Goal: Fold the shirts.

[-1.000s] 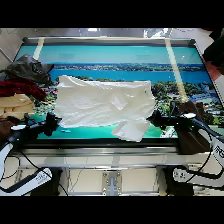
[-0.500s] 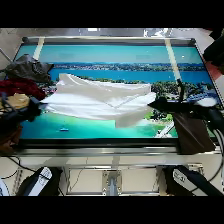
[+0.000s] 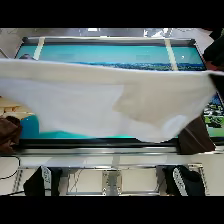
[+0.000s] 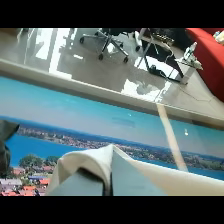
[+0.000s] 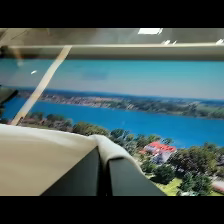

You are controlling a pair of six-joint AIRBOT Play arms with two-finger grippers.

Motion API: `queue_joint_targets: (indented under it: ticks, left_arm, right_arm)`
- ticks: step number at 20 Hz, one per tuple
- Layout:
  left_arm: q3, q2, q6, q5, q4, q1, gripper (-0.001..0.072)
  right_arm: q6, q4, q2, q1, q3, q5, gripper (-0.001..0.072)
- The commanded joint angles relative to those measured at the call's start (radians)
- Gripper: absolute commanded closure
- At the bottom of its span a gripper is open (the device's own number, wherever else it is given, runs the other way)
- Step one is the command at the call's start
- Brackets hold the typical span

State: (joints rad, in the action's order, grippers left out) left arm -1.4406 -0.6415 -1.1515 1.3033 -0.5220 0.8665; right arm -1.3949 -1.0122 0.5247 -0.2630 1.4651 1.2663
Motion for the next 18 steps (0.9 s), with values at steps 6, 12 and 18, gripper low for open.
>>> queue_joint_targets:
  ticks: [6, 12, 18]
  left_arm:
    - [-0.166, -0.496, -0.149, -0.012, -0.634, -0.603, 0.0703]
    - [-0.167, -0.948, -0.346, -0.259, -1.025, -0.762, 0.0702]
    - [-0.171, -1.135, -0.404, -0.502, -1.022, -0.788, 0.0701]
  right_arm:
    - [0.013, -0.078, 0.463, 0.002, 0.147, 0.038, 0.0700]
    - [0.055, -0.039, 0.921, 0.093, 0.050, -0.112, 0.0700]
    - [0.061, -0.027, 1.239, 0.210, 0.098, -0.499, 0.0700]
